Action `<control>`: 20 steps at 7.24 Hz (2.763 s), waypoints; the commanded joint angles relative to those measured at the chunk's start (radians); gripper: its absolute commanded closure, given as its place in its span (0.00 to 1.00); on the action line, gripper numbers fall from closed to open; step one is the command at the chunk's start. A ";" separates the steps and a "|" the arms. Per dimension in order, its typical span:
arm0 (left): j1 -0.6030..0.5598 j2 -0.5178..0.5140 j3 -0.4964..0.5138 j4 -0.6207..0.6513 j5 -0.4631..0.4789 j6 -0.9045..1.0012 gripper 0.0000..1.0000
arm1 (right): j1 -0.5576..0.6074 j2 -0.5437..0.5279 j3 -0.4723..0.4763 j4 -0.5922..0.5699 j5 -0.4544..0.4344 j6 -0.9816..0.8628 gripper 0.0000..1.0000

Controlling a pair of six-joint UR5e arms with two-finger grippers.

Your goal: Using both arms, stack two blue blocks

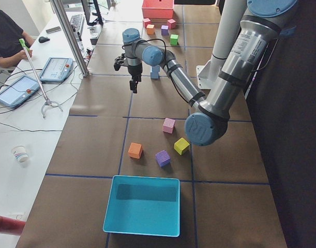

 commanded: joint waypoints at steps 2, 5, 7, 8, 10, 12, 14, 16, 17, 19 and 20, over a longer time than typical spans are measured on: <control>-0.333 0.215 0.124 -0.025 -0.058 0.481 0.00 | 0.000 -0.015 -0.004 0.034 0.000 0.005 0.00; -0.450 0.366 0.273 -0.227 -0.061 0.588 0.00 | 0.000 -0.012 -0.002 0.034 0.000 0.005 0.00; -0.457 0.374 0.327 -0.275 -0.060 0.583 0.00 | 0.000 -0.012 -0.002 0.034 0.000 0.005 0.00; -0.458 0.381 0.333 -0.275 -0.060 0.582 0.00 | 0.000 -0.011 -0.002 0.034 0.000 0.006 0.00; -0.464 0.384 0.334 -0.275 -0.061 0.534 0.00 | 0.000 -0.011 -0.002 0.034 0.000 0.006 0.00; -0.463 0.384 0.338 -0.266 -0.061 0.509 0.00 | 0.000 -0.009 -0.002 0.034 0.000 0.006 0.00; -0.463 0.393 0.341 -0.267 -0.148 0.509 0.00 | 0.000 -0.008 -0.002 0.034 0.000 0.006 0.00; -0.463 0.393 0.341 -0.272 -0.153 0.511 0.00 | 0.000 -0.008 -0.002 0.034 0.000 0.008 0.00; -0.463 0.393 0.341 -0.272 -0.153 0.511 0.00 | 0.000 -0.008 -0.002 0.036 0.000 0.006 0.00; -0.463 0.393 0.339 -0.274 -0.153 0.514 0.00 | 0.000 -0.012 -0.002 0.036 -0.003 0.005 0.00; -0.463 0.393 0.338 -0.274 -0.153 0.514 0.00 | 0.002 -0.014 -0.004 0.036 -0.006 0.002 0.00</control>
